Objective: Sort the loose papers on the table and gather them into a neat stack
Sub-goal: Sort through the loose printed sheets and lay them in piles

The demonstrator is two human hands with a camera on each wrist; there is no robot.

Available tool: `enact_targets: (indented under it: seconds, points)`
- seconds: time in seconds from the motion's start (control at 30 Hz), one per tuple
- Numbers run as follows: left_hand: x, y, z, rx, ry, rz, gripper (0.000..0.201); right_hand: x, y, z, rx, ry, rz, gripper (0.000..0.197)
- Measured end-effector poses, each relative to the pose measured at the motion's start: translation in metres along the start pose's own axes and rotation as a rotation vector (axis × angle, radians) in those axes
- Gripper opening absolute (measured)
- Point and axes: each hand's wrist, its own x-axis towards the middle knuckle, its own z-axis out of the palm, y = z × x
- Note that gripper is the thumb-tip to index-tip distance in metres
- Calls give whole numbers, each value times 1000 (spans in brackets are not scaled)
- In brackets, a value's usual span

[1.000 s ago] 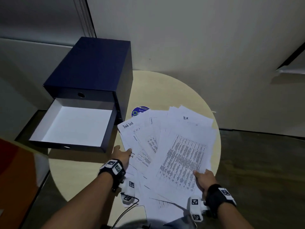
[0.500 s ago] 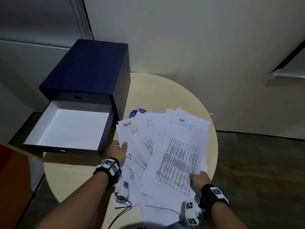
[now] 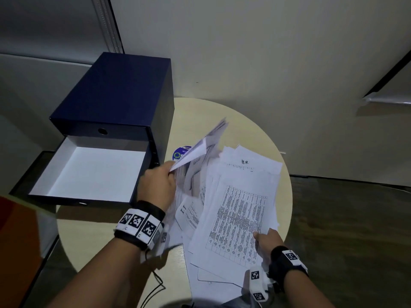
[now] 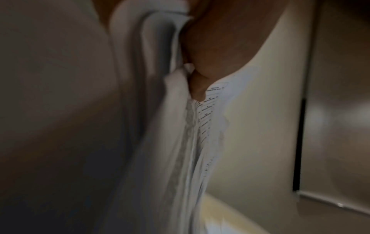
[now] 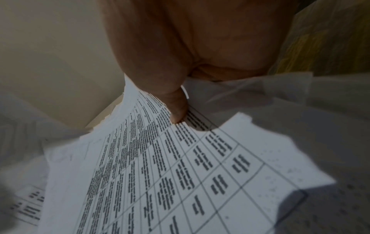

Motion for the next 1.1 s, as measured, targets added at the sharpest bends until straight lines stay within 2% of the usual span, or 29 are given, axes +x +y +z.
enact_targets:
  seconds: [0.1, 0.17, 0.23, 0.27, 0.33, 0.37, 0.43, 0.53, 0.57, 0.67, 0.7, 0.77, 0.9, 0.93, 1.0, 1.07, 1.1]
  points:
    - [3, 19, -37, -103, 261, 211, 50, 1, 0, 0, -21, -19, 11, 44]
    - [7, 26, -60, -261, 372, 263, 45, 0, -1, 0, -37, -10, 1, 44]
    - [14, 26, -77, -479, 416, 162, 17, -9, -7, -2, -49, 9, -8, 41]
    - [17, 26, -81, -562, 430, 64, 24, -11, -7, -4, -58, 9, -16, 36]
    - [22, 18, -79, -619, 428, -64, 50, -10, -7, -4, -83, -4, -18, 26]
    - [21, 17, -73, -628, 411, -100, 50, -14, -10, -5, -75, -13, -12, 25]
    - [10, 14, -50, -674, 316, -154, 34, -13, -7, -6, -42, -16, -3, 28]
    - [-13, -10, 8, -561, 82, -215, 25, -17, -7, -12, -24, -53, 6, 14]
    - [-20, -25, 31, -501, -6, -239, 24, -17, -5, -13, -11, -71, 15, 17]
    - [-37, -64, 87, -349, -215, -317, 23, 3, 6, -5, 16, -66, -29, 78]
    - [-41, -75, 100, -278, -277, -333, 26, 17, 16, -4, 14, -59, -33, 86]
    - [-47, -88, 110, -155, -374, -388, 24, 41, 33, -1, 30, -67, -14, 88]
    - [-52, -107, 109, -124, -435, -486, 19, 5, 9, -3, 47, -73, 19, 82]
    - [-54, -108, 108, -116, -432, -478, 21, -6, 2, -4, 42, -81, 19, 80]
    - [-59, -107, 109, -56, -450, -415, 27, -18, -4, -4, 45, -77, 17, 91]
    - [-63, -101, 108, 21, -473, -354, 23, -24, -5, -4, 81, -88, -8, 100]
    - [-63, -98, 107, 71, -465, -324, 20, -23, -3, -3, 73, -77, -39, 98]
